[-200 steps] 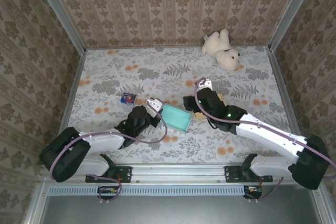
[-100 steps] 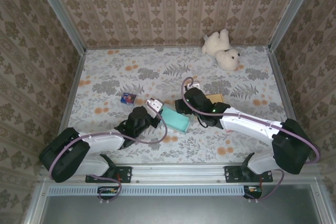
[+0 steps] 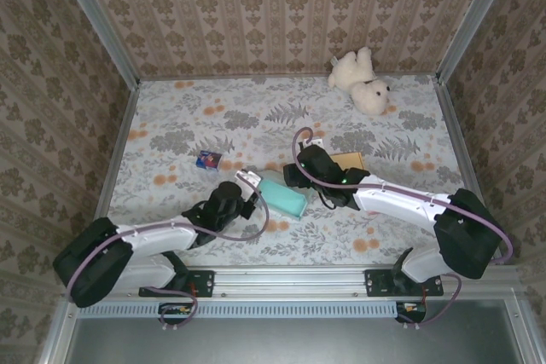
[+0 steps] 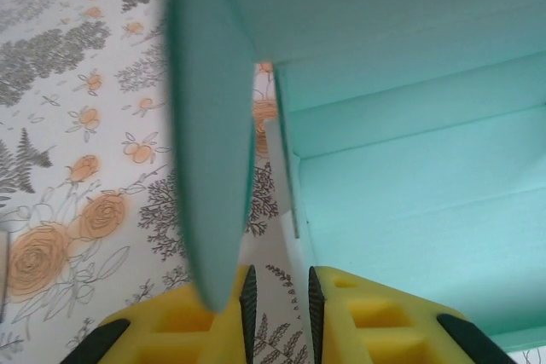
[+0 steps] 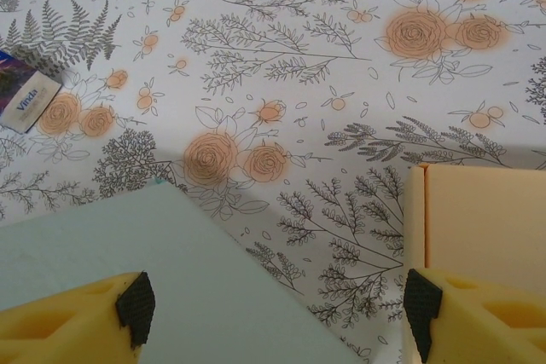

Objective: Fold the paper box

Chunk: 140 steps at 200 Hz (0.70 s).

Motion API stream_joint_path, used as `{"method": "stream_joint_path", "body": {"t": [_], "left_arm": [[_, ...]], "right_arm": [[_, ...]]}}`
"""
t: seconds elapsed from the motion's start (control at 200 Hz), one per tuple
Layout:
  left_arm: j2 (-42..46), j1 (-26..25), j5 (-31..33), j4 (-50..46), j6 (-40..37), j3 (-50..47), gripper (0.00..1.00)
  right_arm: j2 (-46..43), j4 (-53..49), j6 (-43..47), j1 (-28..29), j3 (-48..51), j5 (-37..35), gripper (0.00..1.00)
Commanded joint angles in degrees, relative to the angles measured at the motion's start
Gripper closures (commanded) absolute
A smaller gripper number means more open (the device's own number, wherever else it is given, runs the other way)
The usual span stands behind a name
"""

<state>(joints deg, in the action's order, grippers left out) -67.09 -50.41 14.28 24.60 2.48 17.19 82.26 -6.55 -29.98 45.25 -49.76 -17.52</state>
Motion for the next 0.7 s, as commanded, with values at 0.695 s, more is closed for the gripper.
{"method": "stream_joint_path", "body": {"t": [0.695], "left_arm": [[43.16,-3.20,9.92,-45.17,31.72,3.83,0.66]], "right_arm": [[2.08,-3.64,1.56,7.25,-1.48,-11.07,0.21]]}}
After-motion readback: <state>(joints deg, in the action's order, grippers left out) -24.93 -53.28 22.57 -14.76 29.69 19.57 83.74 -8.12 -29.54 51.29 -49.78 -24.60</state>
